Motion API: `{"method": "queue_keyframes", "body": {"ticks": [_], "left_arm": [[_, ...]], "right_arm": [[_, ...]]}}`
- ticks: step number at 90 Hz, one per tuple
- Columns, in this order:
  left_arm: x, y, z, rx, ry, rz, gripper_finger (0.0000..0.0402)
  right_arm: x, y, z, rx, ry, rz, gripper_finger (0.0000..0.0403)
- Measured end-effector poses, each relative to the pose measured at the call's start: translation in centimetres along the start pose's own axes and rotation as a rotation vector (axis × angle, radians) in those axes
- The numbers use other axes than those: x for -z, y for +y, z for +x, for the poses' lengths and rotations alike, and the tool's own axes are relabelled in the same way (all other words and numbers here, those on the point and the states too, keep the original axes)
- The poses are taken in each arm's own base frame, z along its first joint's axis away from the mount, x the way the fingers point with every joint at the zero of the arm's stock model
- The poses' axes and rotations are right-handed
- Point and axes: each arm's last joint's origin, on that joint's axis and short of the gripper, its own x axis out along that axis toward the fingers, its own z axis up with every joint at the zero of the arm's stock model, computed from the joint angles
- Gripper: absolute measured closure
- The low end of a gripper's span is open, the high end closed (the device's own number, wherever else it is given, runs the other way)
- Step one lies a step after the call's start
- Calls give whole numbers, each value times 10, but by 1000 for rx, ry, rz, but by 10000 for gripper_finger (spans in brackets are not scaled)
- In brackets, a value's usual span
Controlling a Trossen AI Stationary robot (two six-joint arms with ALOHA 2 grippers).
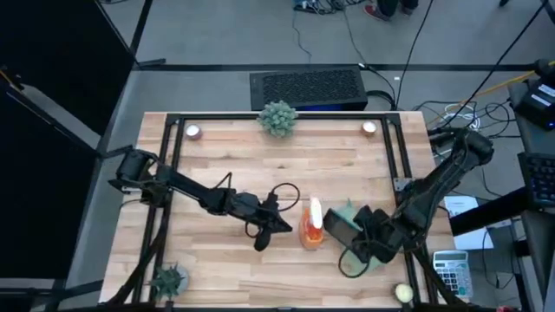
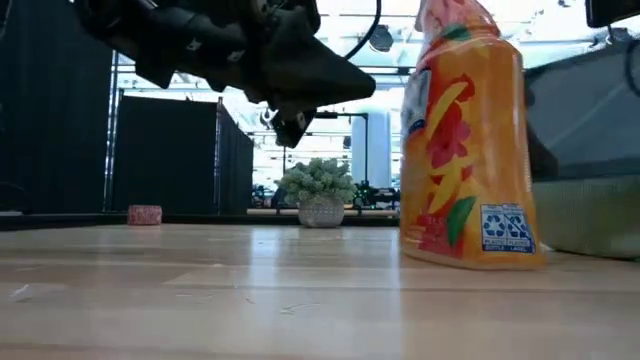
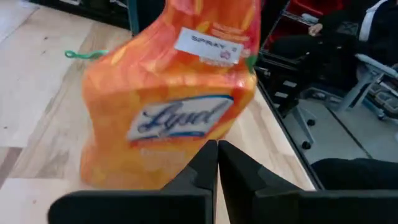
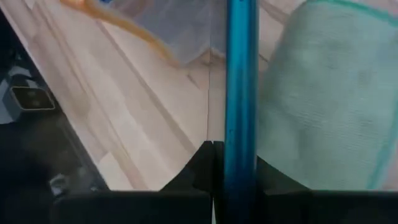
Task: Apply microfiber cloth
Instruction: Spray the front of the blue tablet using the orange spray bottle
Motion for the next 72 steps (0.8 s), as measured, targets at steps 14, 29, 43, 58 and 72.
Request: {"method": "queue_keyframes", "body": {"ticks": [14, 29, 43, 58, 72], "left_arm": [[0, 0, 0, 0, 2, -3, 402], [1, -2, 0, 5, 8, -26, 402], [1, -1, 0, -30, -6, 1, 402], [0, 1, 0, -82, -24, 80, 402], [0, 2, 0, -92, -29, 79, 402]], "right_arm": [[2, 7, 20, 18, -2, -4, 397], [9, 15, 24, -47, 62, -12, 394], [16, 20, 22, -94, 78, -46, 397], [18, 30, 30, -163, 47, -105, 397], [17, 33, 41, -157, 39, -133, 397]]}}
